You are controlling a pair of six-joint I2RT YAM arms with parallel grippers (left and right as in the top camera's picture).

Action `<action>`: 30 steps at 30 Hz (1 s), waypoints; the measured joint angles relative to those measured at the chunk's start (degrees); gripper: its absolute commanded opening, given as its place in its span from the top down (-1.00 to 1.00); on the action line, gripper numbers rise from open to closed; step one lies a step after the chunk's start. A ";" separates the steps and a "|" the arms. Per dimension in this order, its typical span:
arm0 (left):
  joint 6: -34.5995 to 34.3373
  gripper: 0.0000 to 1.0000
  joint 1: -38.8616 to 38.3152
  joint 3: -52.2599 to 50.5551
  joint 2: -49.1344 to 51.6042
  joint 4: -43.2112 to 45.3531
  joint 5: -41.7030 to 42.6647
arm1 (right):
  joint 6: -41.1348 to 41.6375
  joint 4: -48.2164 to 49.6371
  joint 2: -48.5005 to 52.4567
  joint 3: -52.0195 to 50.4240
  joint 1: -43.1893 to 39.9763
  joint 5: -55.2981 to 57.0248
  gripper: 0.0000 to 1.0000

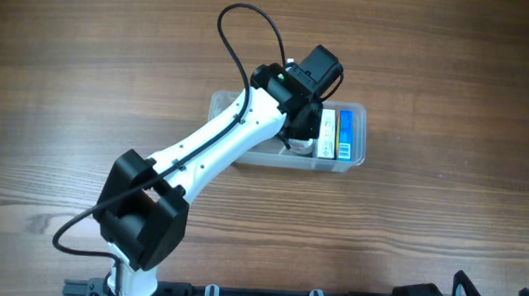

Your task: Pack container

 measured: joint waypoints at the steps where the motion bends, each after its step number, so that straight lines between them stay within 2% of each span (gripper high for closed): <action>1: 0.11 -0.25 0.00 0.00 0.04 -0.02 0.04 | 0.00 -0.02 0.00 0.00 0.00 0.00 -0.99; 2: 0.28 -0.39 0.00 0.00 0.09 -0.02 0.17 | 0.00 0.00 0.00 0.00 0.00 0.00 -0.99; 6: 0.42 -0.66 -0.04 0.00 0.09 -3.04 0.46 | 0.00 0.00 0.00 0.02 0.00 0.00 -0.99; 11: 1.29 -0.75 0.24 0.44 -0.26 -6.71 0.68 | 0.00 -0.02 0.00 0.00 0.00 0.00 -1.00; 15: 1.88 -0.81 2.45 3.32 -5.84 -10.40 0.81 | 0.00 0.00 0.00 0.00 0.00 0.00 -0.99; 18: 3.10 -0.83 5.18 5.09 -14.34 -14.01 0.28 | 0.00 -0.02 0.00 0.02 0.00 0.00 -0.99; 21: 3.76 -0.78 8.09 5.86 -23.76 -21.22 -2.73 | 0.00 0.02 0.00 0.02 0.00 0.00 -1.00; 23: 3.98 -0.86 9.68 5.88 -29.75 -27.26 -6.38 | 0.00 0.00 0.00 0.02 0.00 0.00 -1.00; 24: 3.98 -0.99 10.19 5.88 -33.07 -29.70 -8.63 | 0.00 -0.02 0.00 0.00 0.00 0.00 -0.99; 26: 2.86 -1.00 10.23 5.88 -40.54 -34.38 -13.29 | 0.00 0.00 0.00 0.02 0.00 0.00 -1.00; 30: 0.70 -0.99 10.25 5.88 -56.26 -36.24 -19.65 | 0.00 0.00 0.00 0.00 0.00 0.00 -0.99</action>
